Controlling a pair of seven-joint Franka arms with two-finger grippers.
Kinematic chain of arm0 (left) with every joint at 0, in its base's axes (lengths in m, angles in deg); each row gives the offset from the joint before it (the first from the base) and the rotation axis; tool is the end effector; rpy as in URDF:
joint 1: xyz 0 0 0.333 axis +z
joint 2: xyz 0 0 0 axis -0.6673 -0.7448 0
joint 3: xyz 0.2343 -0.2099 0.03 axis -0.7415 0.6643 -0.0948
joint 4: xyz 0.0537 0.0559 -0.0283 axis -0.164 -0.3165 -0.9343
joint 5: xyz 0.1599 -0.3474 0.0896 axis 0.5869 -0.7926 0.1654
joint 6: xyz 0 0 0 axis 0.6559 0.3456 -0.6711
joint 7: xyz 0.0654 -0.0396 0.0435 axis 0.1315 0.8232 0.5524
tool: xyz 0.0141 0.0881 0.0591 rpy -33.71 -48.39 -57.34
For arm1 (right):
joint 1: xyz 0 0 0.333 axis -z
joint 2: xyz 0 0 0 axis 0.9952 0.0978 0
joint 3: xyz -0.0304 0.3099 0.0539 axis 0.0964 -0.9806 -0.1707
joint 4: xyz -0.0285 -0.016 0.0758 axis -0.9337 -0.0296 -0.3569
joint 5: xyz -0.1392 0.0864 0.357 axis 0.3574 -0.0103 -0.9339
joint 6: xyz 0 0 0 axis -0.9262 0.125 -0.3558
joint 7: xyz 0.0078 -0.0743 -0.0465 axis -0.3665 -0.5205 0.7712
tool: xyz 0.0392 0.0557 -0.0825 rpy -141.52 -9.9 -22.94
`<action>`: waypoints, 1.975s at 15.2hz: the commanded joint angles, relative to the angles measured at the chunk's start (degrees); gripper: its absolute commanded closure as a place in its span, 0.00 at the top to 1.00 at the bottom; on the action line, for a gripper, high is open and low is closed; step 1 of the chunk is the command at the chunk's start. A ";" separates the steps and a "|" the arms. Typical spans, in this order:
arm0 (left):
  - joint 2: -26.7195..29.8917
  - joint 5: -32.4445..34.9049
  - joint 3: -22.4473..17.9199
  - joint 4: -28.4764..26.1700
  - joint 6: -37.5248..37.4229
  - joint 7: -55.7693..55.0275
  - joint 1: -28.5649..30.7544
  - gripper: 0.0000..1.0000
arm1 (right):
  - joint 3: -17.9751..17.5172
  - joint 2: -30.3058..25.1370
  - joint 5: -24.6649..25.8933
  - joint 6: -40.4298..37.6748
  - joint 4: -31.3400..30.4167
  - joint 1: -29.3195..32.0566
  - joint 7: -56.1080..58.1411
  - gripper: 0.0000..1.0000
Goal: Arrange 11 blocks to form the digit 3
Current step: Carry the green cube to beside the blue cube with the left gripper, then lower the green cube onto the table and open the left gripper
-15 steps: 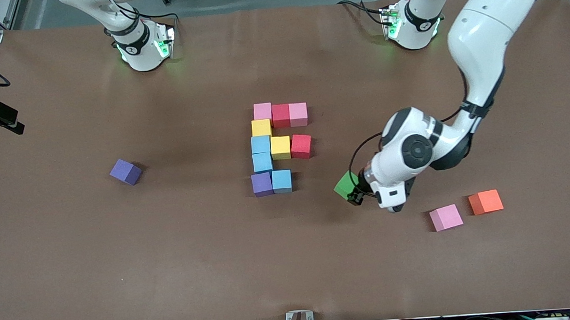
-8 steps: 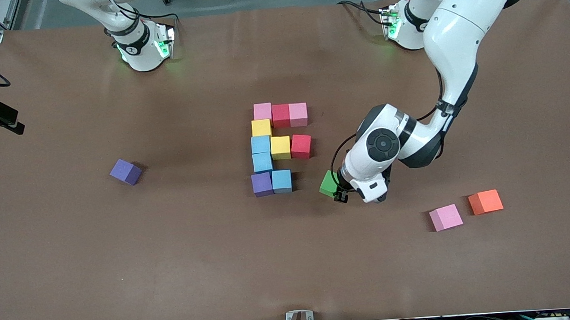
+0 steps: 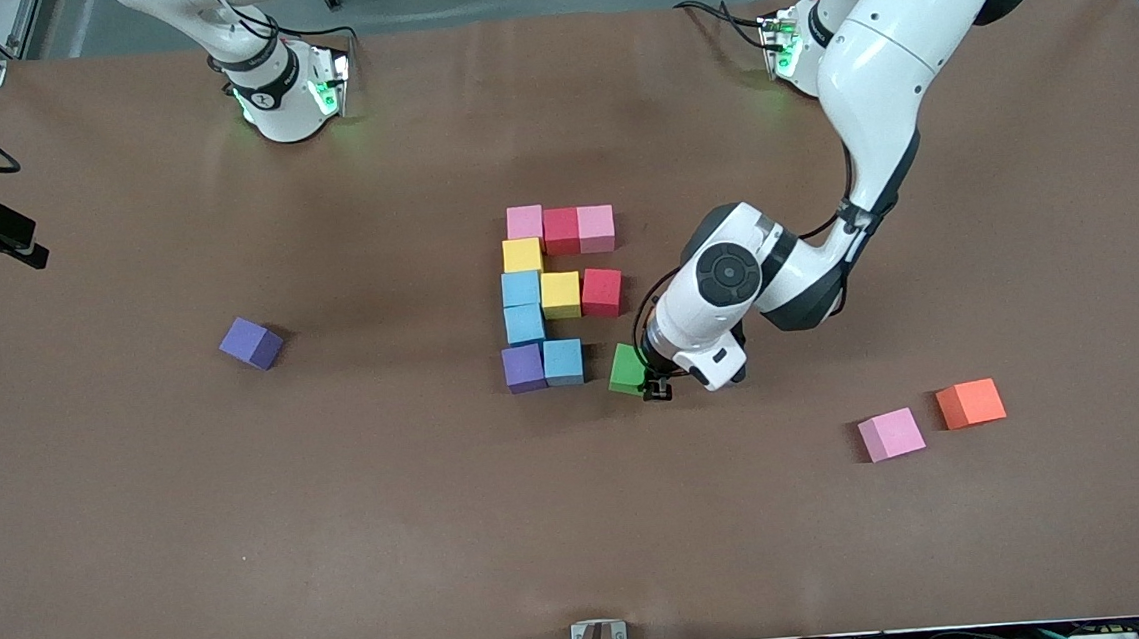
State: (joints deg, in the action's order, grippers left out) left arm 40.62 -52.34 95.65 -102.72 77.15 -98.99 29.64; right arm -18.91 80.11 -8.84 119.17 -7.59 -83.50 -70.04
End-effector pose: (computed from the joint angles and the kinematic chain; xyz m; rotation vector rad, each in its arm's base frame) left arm 0.5918 -0.3970 0.2341 2.1632 2.0372 -0.1635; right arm 0.5483 -0.0309 0.6546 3.1397 -0.0429 0.0320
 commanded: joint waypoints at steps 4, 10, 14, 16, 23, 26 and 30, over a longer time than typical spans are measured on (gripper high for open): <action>-0.62 0.70 -9.76 1.46 0.75 -10.03 -11.16 0.01 | -0.66 -0.03 1.02 -0.09 0.48 0.52 -0.87 1.00; -0.79 0.70 -9.76 1.37 0.75 -18.99 -12.30 0.05 | -0.66 -0.03 1.02 -0.09 0.48 0.60 -0.87 1.00; -1.41 0.44 -9.76 1.37 0.75 -20.49 -13.53 0.06 | -0.66 -0.03 1.02 -0.09 0.48 0.52 -0.87 1.00; -1.85 0.53 -9.76 1.37 0.75 -21.20 -13.89 0.06 | -0.66 -0.03 1.02 -0.09 0.48 0.60 -0.87 1.00; -2.90 0.53 -9.93 1.46 2.33 -21.29 -14.68 0.07 | -0.66 -0.03 1.02 -0.09 0.48 0.52 -0.87 1.00; -2.99 0.79 -9.93 1.46 2.33 -21.20 -14.77 0.09 | -0.66 -0.03 1.02 -0.09 0.48 0.52 -0.87 1.00; -2.82 1.14 -9.93 1.37 2.33 -20.24 -14.77 0.62 | -0.66 -0.02 1.02 -0.09 0.48 0.52 -0.87 1.00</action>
State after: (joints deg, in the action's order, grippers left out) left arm 39.53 -52.31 86.34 -102.33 78.83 -119.16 16.07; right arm -18.92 80.11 -8.83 119.19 -7.59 -83.50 -70.09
